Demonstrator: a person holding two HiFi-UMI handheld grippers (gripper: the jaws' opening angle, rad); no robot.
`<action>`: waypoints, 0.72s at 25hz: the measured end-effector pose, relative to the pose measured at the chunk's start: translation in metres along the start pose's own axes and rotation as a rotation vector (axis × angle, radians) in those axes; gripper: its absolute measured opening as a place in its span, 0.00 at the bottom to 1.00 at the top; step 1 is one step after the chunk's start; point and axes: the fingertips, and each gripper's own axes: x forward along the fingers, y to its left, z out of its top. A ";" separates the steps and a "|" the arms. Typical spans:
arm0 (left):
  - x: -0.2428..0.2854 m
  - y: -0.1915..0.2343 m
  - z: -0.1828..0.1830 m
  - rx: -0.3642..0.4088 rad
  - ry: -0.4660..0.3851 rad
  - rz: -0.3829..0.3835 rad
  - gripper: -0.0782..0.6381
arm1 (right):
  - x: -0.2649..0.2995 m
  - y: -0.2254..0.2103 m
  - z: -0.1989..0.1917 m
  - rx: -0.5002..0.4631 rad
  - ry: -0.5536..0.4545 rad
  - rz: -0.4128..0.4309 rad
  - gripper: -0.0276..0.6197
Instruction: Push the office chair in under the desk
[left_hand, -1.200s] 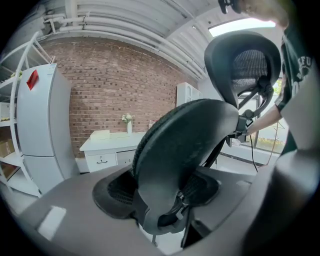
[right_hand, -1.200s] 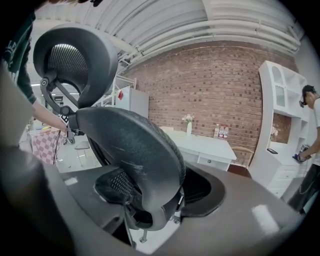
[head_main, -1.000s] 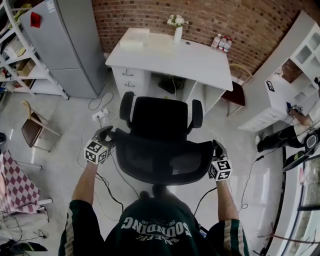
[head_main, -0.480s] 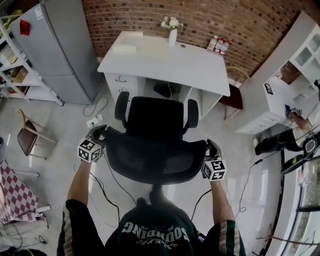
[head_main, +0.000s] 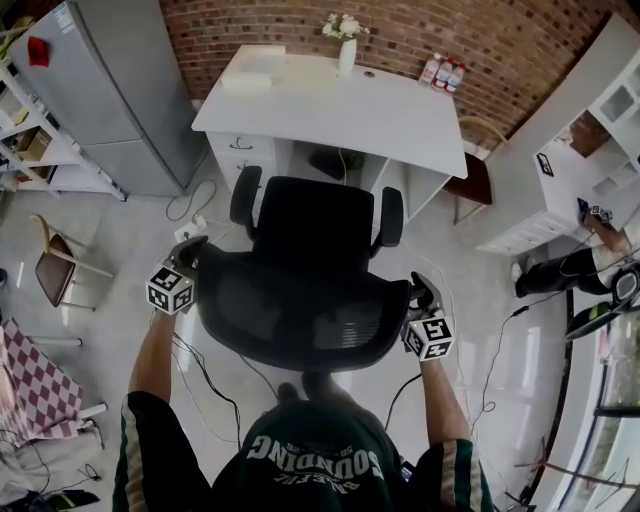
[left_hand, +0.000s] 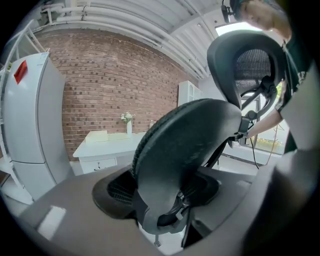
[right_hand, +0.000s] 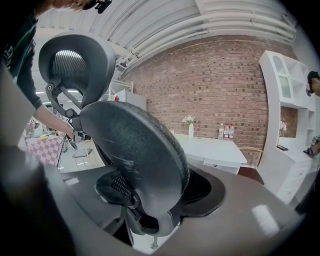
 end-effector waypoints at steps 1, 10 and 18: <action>-0.001 0.000 -0.001 0.000 0.001 -0.001 0.46 | 0.000 0.001 -0.001 0.003 -0.002 -0.004 0.43; -0.026 0.005 -0.018 -0.113 -0.001 0.167 0.49 | -0.024 0.004 -0.013 0.081 0.016 -0.047 0.44; -0.077 -0.039 -0.038 -0.141 -0.022 0.207 0.47 | -0.081 0.019 -0.023 0.083 -0.013 -0.116 0.34</action>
